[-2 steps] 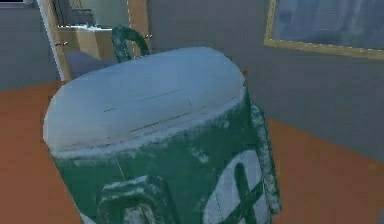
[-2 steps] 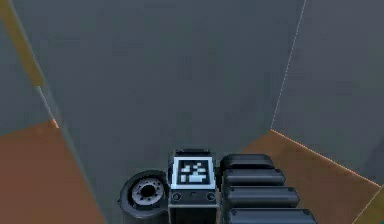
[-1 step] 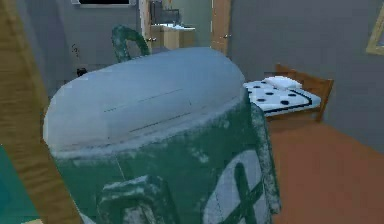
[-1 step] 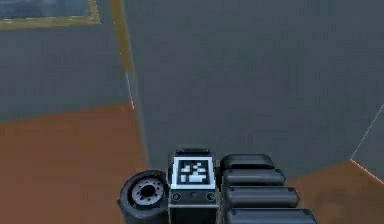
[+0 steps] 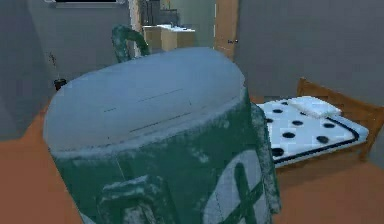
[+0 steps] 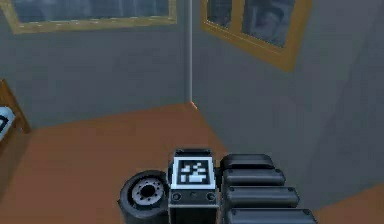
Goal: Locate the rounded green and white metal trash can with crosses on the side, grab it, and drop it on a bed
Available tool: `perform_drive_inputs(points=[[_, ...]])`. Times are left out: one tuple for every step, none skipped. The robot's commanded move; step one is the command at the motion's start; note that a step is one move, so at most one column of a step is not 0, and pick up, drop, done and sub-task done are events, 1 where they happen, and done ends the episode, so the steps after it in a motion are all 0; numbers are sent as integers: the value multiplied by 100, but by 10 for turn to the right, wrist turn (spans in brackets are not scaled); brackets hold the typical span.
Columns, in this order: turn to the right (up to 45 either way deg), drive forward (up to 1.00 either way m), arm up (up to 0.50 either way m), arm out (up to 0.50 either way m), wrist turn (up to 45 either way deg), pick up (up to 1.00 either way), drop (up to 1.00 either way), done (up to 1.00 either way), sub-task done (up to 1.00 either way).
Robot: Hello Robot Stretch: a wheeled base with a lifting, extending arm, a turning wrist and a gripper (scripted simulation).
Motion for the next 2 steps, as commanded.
perform_drive_inputs(points=[[-180, 0, 0, 0, 0, 0, 0, 0, 0], [0, 100, 0, 0, 0, 0, 0, 0, 0]])
